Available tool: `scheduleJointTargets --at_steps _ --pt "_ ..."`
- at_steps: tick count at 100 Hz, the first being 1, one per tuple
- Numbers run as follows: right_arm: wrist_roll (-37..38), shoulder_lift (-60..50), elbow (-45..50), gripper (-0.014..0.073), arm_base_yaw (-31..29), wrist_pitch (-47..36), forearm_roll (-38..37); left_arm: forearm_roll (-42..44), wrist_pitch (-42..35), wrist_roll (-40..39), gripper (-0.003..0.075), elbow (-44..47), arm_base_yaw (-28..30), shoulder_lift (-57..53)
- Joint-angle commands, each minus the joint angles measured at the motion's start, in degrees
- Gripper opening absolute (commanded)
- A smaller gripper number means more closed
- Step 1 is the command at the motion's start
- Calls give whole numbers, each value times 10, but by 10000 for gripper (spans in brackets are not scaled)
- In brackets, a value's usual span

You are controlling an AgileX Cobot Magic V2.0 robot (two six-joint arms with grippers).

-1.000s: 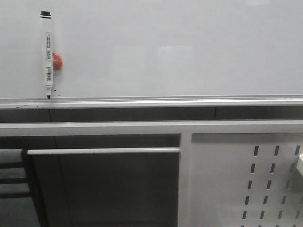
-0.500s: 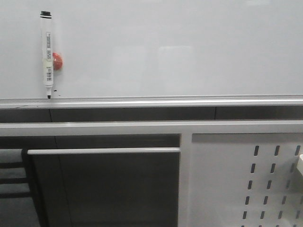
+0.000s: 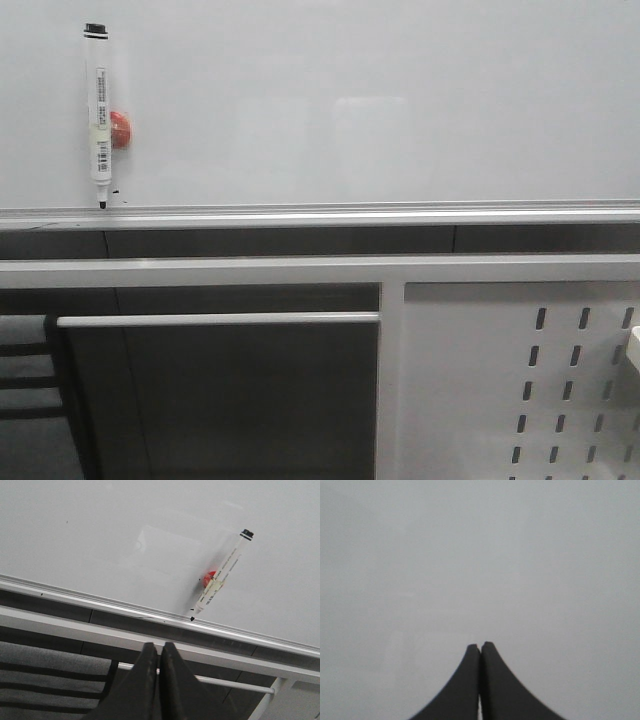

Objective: Write number 1 on whiteboard

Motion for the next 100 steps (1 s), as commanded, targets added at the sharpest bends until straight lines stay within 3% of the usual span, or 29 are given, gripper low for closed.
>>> scheduleJointTargets --at_steps 1,9,38,61,73,92,100 --pt "21 -11 5 -69 -2 -62 4 -24 -50 -1 -21 14 -1 -18" --pt "25 -11 5 -69 -2 -61 6 -35 -53 -1 -21 14 -1 -18" --pt "197 -11 5 -69 -2 53 7 -87 -75 -1 -21 14 -1 -17" --pt "254 3 5 -69 0 23 1 -99 -95 -1 -21 14 -1 -17" --pt "300 27 -1 -69 0 22 -68 -104 -90 -1 -21 10 -1 -17" --pt "414 97 -42 -69 1 -4 -241 -100 -94 2 -21 -12 -1 -3" --pt "427 151 -65 -68 1 -4 -269 -100 -94 14 -21 -26 -1 16"
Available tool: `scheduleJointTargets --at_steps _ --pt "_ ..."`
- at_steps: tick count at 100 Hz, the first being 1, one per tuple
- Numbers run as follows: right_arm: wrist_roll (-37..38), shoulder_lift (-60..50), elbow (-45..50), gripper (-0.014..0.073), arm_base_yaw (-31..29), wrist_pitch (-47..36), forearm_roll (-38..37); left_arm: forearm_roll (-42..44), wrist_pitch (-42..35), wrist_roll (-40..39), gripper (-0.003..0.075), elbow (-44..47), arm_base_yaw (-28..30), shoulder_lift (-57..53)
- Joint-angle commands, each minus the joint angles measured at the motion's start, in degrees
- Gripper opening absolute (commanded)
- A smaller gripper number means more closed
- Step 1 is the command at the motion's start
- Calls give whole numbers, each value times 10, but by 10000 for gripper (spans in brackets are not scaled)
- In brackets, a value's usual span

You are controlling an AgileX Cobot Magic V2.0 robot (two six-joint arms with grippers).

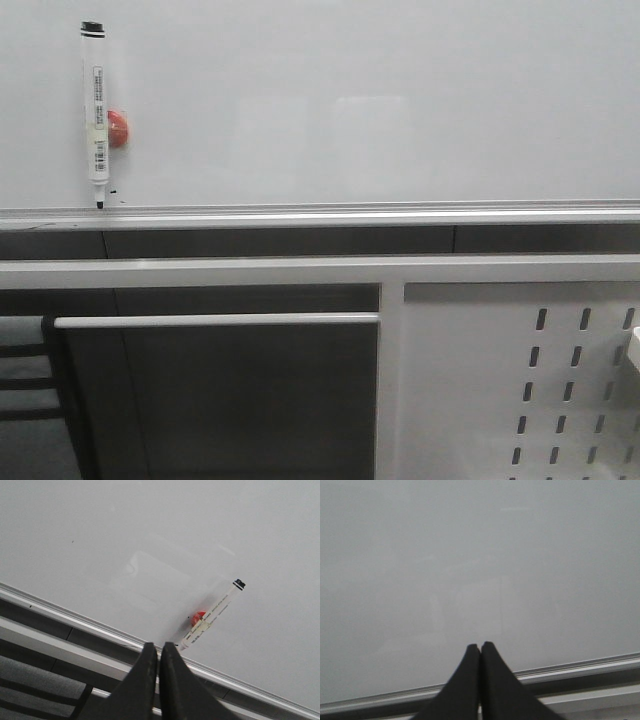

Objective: Write number 1 on whiteboard

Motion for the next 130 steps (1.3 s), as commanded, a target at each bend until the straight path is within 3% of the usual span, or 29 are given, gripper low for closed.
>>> scheduleJointTargets --at_steps 1,26,36,58,80,103,110,130 --pt "26 60 -43 -68 0 -48 -48 -2 -41 9 -21 -25 -1 21" --pt "37 231 -112 -68 0 -51 -48 36 -42 9 -21 -81 -1 127" --pt "49 269 -130 -68 0 -51 -48 89 -42 10 -21 -117 -6 177" --pt "49 286 -149 -68 0 -50 -65 192 -52 10 -21 -192 -82 305" --pt "49 286 -150 -69 0 -50 -70 221 -151 10 -21 -198 -189 428" --pt "49 286 -150 -69 0 -53 -89 223 -275 10 -15 -198 -213 544" --pt "49 286 -150 -69 0 -55 -89 227 -311 10 32 -198 -213 573" --pt "49 286 -150 -69 0 -64 -90 233 -404 6 303 -198 -218 638"
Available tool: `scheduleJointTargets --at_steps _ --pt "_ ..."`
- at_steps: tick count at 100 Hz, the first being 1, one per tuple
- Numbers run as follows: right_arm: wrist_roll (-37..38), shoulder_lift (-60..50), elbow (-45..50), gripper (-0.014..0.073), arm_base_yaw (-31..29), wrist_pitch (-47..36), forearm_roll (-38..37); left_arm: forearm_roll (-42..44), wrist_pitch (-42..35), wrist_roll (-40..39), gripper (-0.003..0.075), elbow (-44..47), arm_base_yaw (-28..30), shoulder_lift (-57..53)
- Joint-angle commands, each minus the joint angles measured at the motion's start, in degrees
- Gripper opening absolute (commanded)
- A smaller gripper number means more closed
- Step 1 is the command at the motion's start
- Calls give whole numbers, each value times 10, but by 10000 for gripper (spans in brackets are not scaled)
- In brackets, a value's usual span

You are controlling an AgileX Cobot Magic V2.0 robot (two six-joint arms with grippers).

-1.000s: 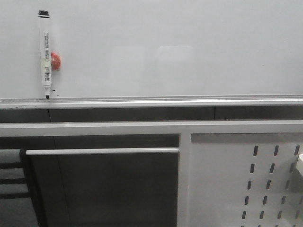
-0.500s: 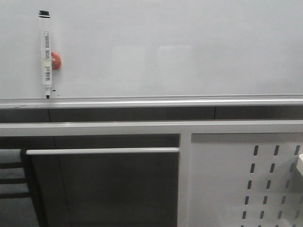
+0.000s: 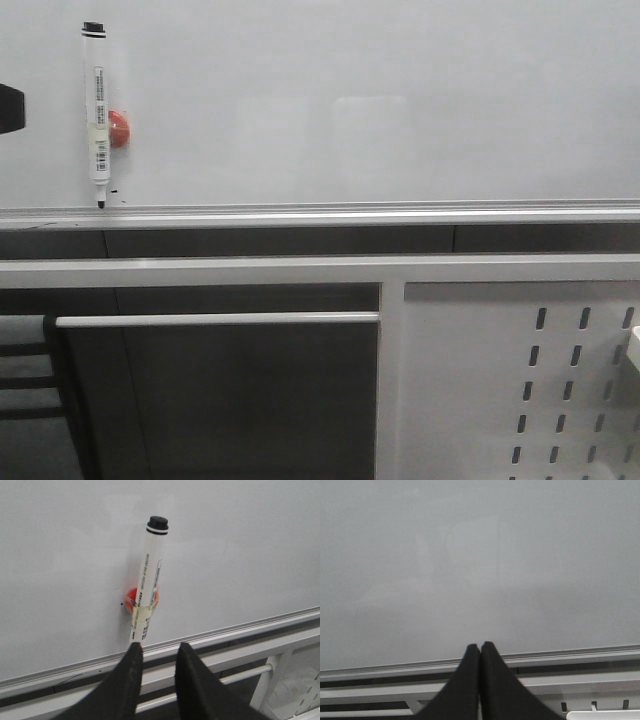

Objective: Write number 1 on whiteboard

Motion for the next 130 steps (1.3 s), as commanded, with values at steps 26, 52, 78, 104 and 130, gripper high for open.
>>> scheduleJointTargets --at_steps 26,52,78,104,130 --pt "1 4 -21 -69 0 -55 -14 13 -157 -4 342 -19 -31 84" --pt "1 4 -21 -69 0 -60 -18 -3 -245 -4 372 -19 -41 165" --pt "1 4 -21 -69 0 -62 -24 -5 -326 -4 424 -19 -41 239" --pt "1 4 -21 -69 0 -70 -27 -34 -382 -2 423 -19 -41 276" --pt "1 4 -21 -69 0 -81 -30 -37 -414 -2 422 -49 -41 319"
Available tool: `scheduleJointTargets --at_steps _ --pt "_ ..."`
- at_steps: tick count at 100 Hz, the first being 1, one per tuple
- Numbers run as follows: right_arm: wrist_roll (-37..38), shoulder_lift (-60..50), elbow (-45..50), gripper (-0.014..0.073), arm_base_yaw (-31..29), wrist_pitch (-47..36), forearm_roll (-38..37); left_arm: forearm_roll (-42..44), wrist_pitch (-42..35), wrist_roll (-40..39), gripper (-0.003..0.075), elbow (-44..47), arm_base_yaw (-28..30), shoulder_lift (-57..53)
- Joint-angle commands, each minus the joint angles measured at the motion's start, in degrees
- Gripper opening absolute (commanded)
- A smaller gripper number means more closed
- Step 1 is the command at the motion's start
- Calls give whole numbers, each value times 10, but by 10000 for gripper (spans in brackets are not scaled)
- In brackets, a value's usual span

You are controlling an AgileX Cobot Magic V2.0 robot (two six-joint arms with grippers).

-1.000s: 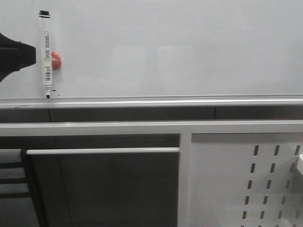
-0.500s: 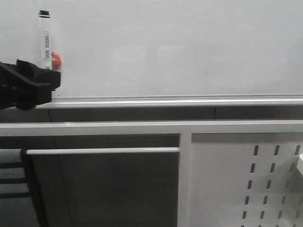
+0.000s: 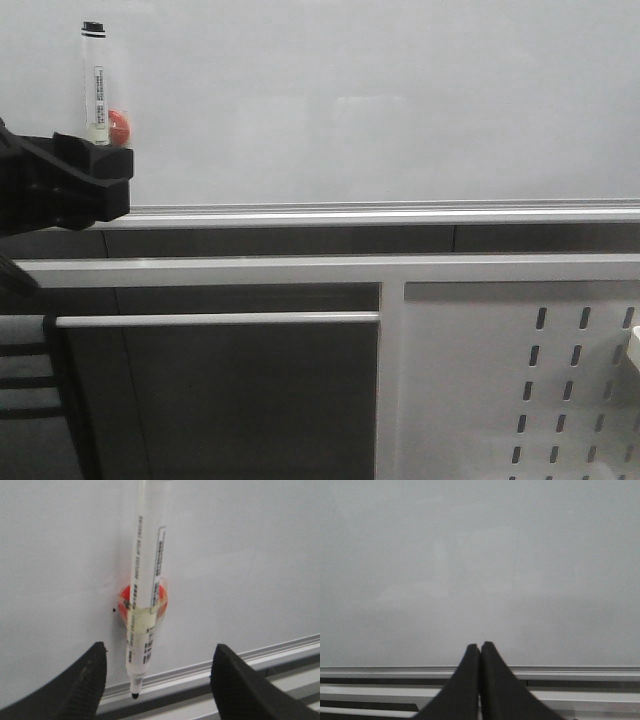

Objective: Write number 1 on whiteboard

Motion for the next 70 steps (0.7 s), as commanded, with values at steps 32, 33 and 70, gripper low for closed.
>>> scheduleJointTargets --at_steps 32,33,70 --pt "-1 4 -21 -69 0 -43 -1 -22 -54 13 419 -35 -4 15" --pt "-1 4 -21 -69 0 -43 -1 -22 -55 15 419 -35 -4 17" --pt "-1 4 -21 -69 0 -46 -1 -36 -90 20 211 -35 -4 27"
